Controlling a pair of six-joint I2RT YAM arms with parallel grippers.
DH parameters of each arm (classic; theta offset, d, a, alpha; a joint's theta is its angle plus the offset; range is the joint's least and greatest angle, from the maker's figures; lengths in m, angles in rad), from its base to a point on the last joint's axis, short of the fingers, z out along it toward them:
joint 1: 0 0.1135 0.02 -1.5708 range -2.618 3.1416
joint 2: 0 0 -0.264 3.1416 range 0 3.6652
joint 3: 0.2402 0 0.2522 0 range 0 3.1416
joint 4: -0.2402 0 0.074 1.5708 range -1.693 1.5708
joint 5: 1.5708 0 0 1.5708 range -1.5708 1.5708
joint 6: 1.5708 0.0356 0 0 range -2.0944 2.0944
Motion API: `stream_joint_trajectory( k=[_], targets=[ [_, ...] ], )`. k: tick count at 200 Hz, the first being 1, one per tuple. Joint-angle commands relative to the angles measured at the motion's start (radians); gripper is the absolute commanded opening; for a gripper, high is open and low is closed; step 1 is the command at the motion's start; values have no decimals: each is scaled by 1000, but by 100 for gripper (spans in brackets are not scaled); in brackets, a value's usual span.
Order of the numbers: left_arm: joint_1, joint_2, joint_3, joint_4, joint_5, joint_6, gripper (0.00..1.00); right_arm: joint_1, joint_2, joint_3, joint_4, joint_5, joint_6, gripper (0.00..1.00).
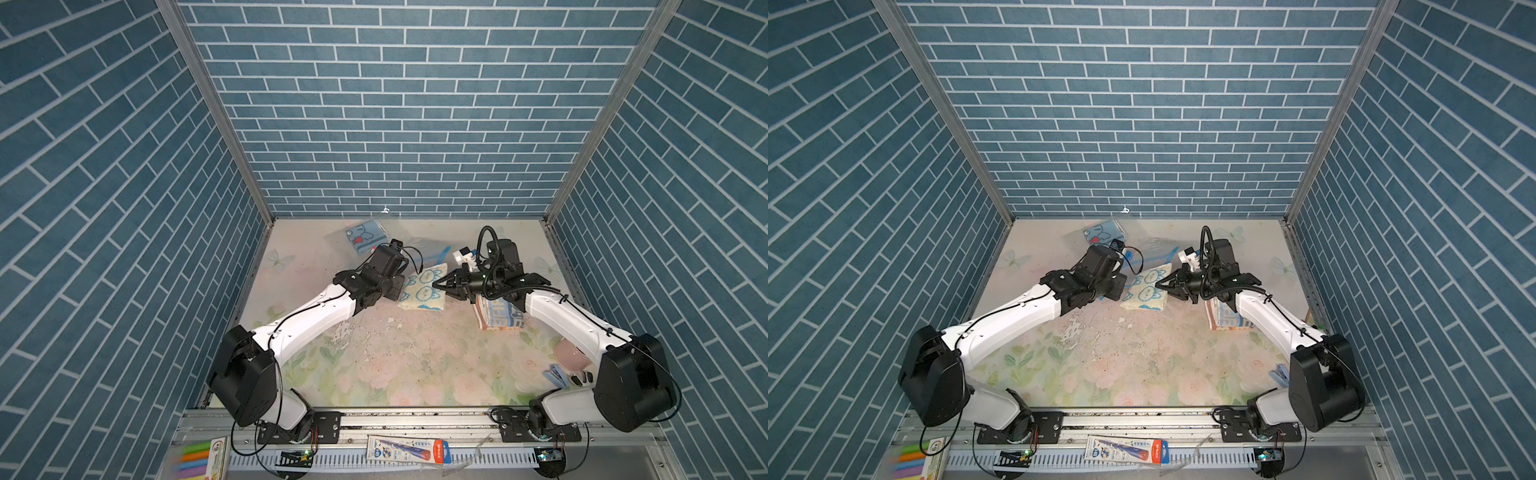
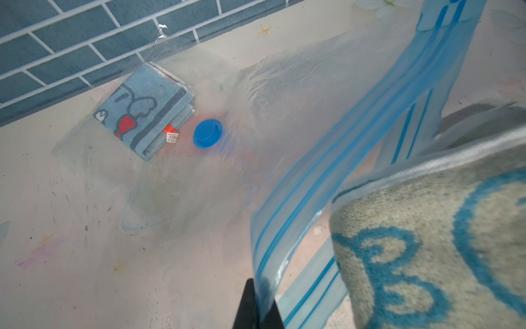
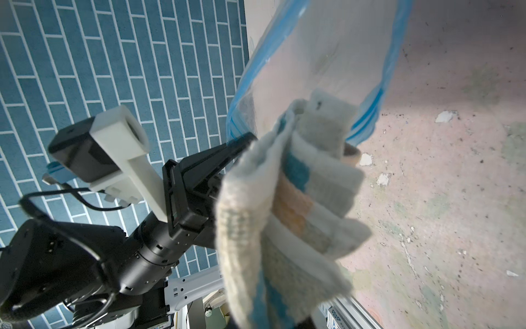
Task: Place the folded towel into the vacuum bag
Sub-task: Place the towel in the vacuum bag.
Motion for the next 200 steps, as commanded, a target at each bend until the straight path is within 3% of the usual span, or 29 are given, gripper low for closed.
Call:
stream_joint_trajectory(
  k=[1,75,140,200],
  targets=[
    [-3,-27,12,22,20,-2,0,-5,24,22,111,4,89,15],
    [-3,-46,-4,25,40,-10,0,-36,80,64,152,131,164,14],
    [-3,-26,20,14,77,-47,0,6,88,208,-23,287,37,14],
    [-3,-20,31,20,81,-96,0,72,134,228,-107,440,-5,14]
  ],
)
